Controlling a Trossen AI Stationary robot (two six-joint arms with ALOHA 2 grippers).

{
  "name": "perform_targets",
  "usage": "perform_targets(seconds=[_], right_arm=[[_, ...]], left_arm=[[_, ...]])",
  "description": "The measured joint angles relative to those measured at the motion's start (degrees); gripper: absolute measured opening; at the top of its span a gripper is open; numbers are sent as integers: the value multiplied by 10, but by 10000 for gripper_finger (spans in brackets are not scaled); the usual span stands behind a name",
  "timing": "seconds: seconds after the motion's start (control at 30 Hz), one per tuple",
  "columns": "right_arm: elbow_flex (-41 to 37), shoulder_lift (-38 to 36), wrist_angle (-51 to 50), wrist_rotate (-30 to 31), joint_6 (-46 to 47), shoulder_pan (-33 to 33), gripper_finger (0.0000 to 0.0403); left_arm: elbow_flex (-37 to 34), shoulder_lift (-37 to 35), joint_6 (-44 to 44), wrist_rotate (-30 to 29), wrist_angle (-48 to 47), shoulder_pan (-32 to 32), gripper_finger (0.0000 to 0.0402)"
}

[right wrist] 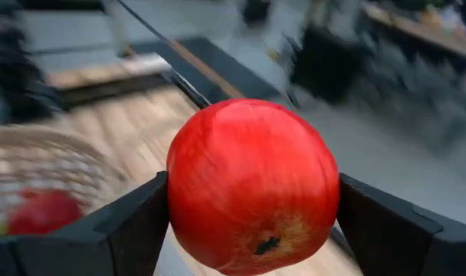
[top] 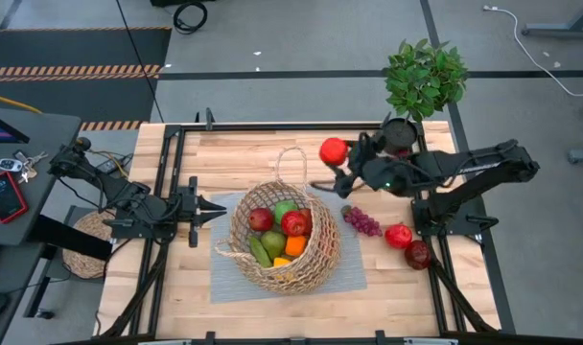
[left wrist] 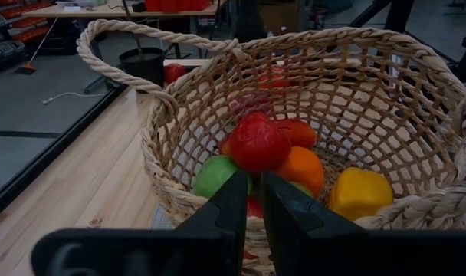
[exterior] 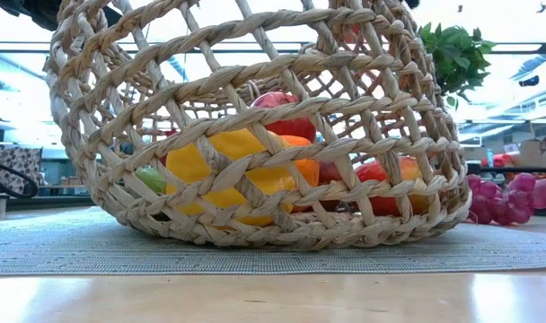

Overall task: Build produce basket
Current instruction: Put the red apple into the basket

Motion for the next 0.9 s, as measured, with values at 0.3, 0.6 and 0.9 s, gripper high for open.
perform_targets(seconds=[0.3, 0.6, 0.9], right_arm=[[0, -1, 196, -175, -140, 49, 343], [0, -1, 287, -378, -150, 52, 343], [0, 24, 328, -442, -146, 50, 343]], left_arm=[[0, 0, 0, 0, 0, 0, 48], [0, 0, 0, 0, 0, 0, 48], [0, 0, 0, 0, 0, 0, 48]])
